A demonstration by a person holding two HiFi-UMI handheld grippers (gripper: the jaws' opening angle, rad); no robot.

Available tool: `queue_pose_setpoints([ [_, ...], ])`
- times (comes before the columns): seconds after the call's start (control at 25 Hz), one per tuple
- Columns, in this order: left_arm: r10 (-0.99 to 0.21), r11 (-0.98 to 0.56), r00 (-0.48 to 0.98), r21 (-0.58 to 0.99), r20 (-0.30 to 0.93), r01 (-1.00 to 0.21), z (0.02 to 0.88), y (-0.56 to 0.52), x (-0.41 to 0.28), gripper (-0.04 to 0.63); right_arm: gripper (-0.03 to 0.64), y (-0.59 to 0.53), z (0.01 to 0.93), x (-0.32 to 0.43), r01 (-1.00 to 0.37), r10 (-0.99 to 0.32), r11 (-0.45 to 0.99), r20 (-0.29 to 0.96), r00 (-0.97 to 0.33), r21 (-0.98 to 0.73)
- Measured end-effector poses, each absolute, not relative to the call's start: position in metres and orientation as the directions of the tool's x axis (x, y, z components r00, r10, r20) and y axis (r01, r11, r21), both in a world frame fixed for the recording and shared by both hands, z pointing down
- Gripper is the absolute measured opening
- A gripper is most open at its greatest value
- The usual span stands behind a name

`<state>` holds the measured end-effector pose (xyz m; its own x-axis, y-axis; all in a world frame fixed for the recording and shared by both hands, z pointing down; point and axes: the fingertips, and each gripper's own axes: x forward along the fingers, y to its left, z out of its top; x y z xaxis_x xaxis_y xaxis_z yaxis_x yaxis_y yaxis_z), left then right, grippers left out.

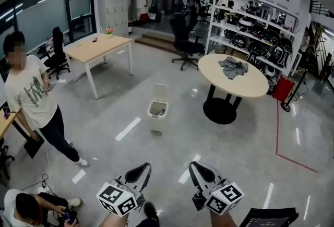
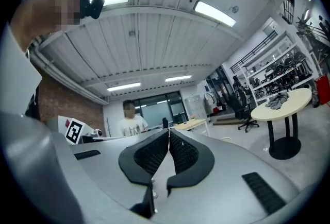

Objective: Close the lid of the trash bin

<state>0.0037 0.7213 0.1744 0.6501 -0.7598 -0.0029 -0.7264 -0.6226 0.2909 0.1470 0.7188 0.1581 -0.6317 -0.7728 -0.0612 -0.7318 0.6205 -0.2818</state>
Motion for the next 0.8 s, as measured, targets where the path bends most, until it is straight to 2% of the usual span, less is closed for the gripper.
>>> queue_pose_setpoints([
  [0.28, -0.726, -0.668, 0.686, 0.291, -0.052, -0.685, 0.167, 0.605, -0.025, 0.002, 0.011, 0.608, 0.151, 0.118, -0.757, -0.792, 0.599, -0.056, -0.607, -0.261],
  [0.8, -0.754, -0.632, 0.657, 0.287, -0.014, -0.719, 0.175, 0.384, -0.043, 0.002, 0.011, 0.383, 0.170, 0.112, -0.767, -0.803, 0.576, -0.019, -0.596, -0.284],
])
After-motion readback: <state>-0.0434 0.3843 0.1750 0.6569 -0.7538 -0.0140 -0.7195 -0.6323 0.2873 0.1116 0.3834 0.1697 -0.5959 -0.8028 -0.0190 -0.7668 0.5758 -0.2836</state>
